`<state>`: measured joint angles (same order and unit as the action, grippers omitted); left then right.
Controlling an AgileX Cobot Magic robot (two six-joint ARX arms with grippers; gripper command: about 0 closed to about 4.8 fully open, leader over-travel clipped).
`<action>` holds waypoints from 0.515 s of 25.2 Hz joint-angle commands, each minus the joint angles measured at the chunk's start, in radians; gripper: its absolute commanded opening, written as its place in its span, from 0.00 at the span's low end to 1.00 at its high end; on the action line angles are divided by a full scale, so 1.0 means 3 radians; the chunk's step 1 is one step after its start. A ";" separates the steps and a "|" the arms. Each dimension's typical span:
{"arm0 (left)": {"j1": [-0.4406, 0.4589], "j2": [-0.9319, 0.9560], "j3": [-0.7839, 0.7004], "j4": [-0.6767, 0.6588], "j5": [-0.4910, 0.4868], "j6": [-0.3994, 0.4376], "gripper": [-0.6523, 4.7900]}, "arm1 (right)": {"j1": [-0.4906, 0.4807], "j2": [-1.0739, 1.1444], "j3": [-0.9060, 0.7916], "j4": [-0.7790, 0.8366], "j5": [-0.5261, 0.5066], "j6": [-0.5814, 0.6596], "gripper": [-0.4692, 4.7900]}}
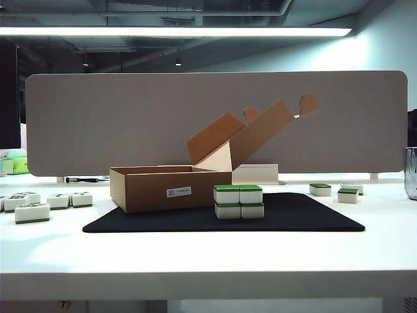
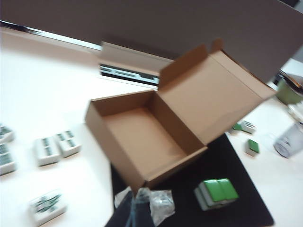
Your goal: Pick up four mahjong tiles and put them into the paper box.
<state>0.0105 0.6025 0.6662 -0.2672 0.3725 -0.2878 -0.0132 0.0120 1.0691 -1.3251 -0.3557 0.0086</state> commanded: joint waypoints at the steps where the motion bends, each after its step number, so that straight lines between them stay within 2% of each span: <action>1: -0.0306 0.0441 0.0287 0.0047 -0.0008 0.0137 0.11 | 0.0000 -0.0041 0.0008 0.0053 -0.0006 0.0004 0.09; 10: -0.1264 0.1586 0.0980 -0.0050 -0.0548 0.0173 0.11 | 0.0000 -0.0041 0.0008 0.0052 -0.0008 0.0004 0.09; 13: -0.1578 0.2143 0.1371 -0.0257 -0.0743 0.0173 0.11 | 0.0000 -0.0041 0.0008 0.0052 -0.0006 0.0004 0.09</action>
<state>-0.4362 1.1923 1.0359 -0.3058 0.1864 -0.2394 -0.0128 0.0120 1.0687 -1.3251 -0.3565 0.0086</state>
